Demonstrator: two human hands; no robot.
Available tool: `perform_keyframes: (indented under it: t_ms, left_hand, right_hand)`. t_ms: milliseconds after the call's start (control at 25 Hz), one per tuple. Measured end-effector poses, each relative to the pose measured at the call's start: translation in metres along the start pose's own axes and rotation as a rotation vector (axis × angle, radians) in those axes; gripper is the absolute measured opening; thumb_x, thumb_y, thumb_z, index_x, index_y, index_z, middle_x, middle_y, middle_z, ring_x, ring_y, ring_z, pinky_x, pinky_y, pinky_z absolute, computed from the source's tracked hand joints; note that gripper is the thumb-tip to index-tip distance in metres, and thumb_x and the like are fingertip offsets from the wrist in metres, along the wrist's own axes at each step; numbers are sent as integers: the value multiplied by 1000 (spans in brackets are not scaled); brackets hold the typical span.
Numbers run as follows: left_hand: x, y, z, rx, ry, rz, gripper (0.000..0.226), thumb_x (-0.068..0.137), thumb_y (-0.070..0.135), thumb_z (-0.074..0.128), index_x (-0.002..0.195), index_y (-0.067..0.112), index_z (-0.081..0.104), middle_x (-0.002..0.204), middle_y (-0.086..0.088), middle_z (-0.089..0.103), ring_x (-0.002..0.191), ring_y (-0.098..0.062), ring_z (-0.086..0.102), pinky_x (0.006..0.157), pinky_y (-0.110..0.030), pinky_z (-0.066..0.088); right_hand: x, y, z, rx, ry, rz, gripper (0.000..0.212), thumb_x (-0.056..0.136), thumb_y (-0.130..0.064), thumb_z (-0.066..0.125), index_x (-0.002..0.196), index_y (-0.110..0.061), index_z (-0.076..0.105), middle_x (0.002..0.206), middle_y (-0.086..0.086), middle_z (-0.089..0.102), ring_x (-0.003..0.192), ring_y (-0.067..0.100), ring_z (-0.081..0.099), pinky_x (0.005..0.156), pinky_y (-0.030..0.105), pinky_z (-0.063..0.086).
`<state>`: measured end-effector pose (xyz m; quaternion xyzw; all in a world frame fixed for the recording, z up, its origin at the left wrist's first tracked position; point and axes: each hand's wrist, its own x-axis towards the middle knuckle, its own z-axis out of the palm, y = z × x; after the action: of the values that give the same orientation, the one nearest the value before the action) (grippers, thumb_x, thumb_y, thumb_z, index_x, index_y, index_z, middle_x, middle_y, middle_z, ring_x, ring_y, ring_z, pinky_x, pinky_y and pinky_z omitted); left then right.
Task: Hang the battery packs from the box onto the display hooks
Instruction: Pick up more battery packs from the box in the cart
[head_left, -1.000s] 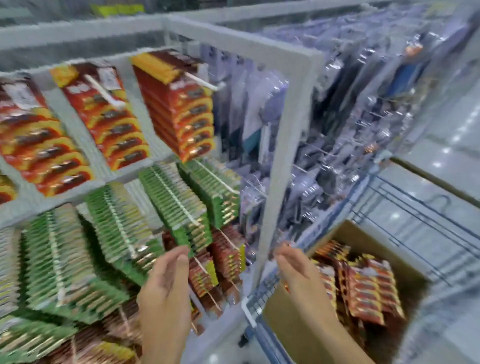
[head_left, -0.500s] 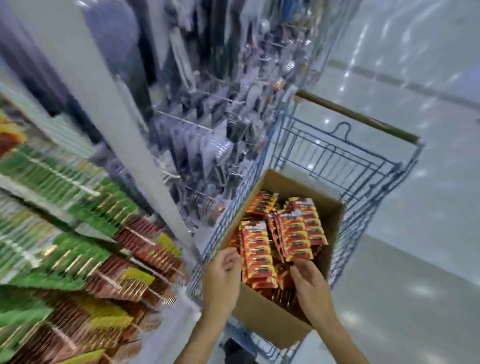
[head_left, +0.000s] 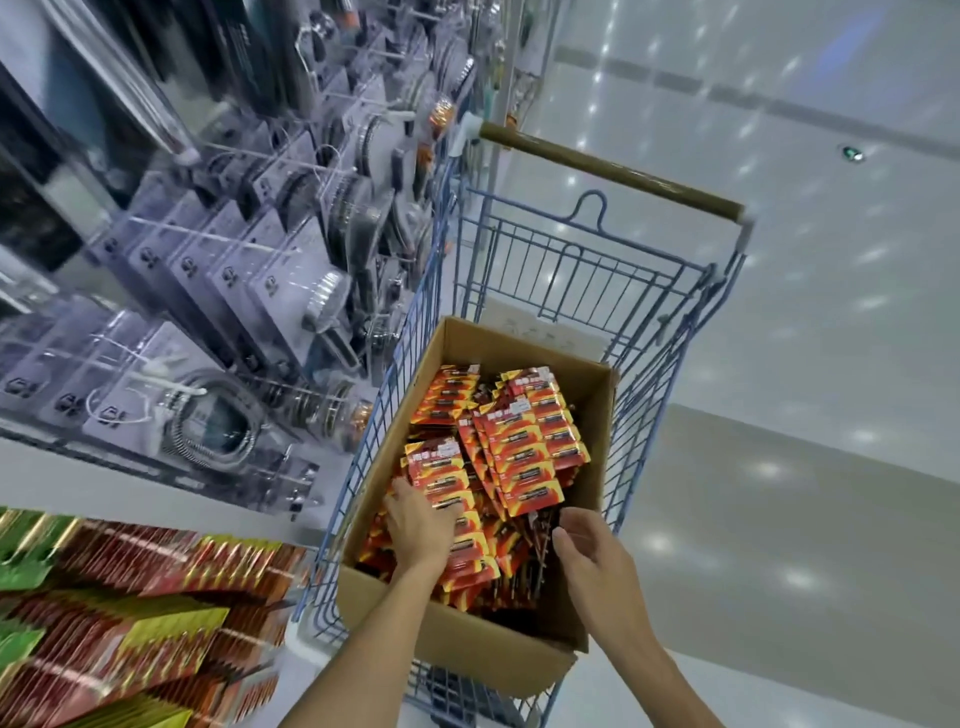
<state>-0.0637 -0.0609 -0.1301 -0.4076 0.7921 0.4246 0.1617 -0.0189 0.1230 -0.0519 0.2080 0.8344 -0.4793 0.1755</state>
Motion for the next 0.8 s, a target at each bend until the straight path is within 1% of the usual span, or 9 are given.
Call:
perform_keyframes:
  t_ms: [160,240,320,400,480,520,600,680,800]
  left_hand:
    - [-2,-12,-15,-73,-13,10,42,85,17,85,119,12,59,118,-9,69,112,-31,67,96,-50,57]
    - [-14,-20,-28,-130,-77,25,31,89,23,81,115,18,66,111,-1,73,108,-25,69,94,-48,59]
    - [-35,-26,-48,-229,-138,57,22,92,20,78,112,21,68,101,6,76,97,-17,74,80,-35,62]
    - [-59,-33,-68,-418,-179,46,25,93,11,75,116,18,68,95,1,80,86,-16,78,67,-27,62]
    - [-80,-43,-83,-560,-205,16,28,92,8,74,118,18,68,98,-1,81,86,-23,79,67,-36,64]
    - [-89,-47,-91,-616,-193,3,28,92,7,73,116,19,68,97,-2,81,85,-25,79,65,-39,65]
    - [-101,-52,-102,-689,-146,0,26,91,6,73,111,22,69,93,-2,82,80,-24,79,59,-33,64]
    - [-112,-58,-109,-756,-124,8,29,91,5,73,113,23,69,96,-3,81,81,-23,79,58,-28,62]
    - [-128,-60,-120,-853,-99,0,30,90,8,75,115,23,70,100,-5,81,83,-25,79,58,-31,63]
  right_hand:
    - [32,-12,12,-83,-12,-29,27,103,-33,59,129,-28,55,121,-16,62,114,9,61,86,21,48]
    - [61,-20,22,-176,37,-59,35,101,-33,60,135,-24,54,120,-16,58,114,11,61,91,28,52]
    - [92,-26,39,-255,74,-60,39,99,-35,63,134,-21,52,126,-8,60,120,17,60,96,34,51]
    - [118,-30,56,-416,72,29,60,95,-46,65,142,-17,42,144,6,51,134,29,49,106,44,47]
    - [133,-34,68,-595,77,154,87,90,-56,68,152,-13,25,157,15,33,143,37,34,114,53,37]
    - [134,-38,71,-622,77,178,91,88,-57,69,153,-13,22,158,16,30,144,39,33,114,54,36]
    - [133,-42,73,-600,91,146,93,89,-53,70,155,-12,19,158,16,31,141,40,39,111,55,39]
    - [125,-40,71,-516,83,44,87,92,-48,68,156,-14,20,157,14,38,136,37,49,108,52,44]
    - [104,-39,59,-308,5,-28,74,89,-36,77,146,-19,33,146,7,54,131,29,57,111,48,45]
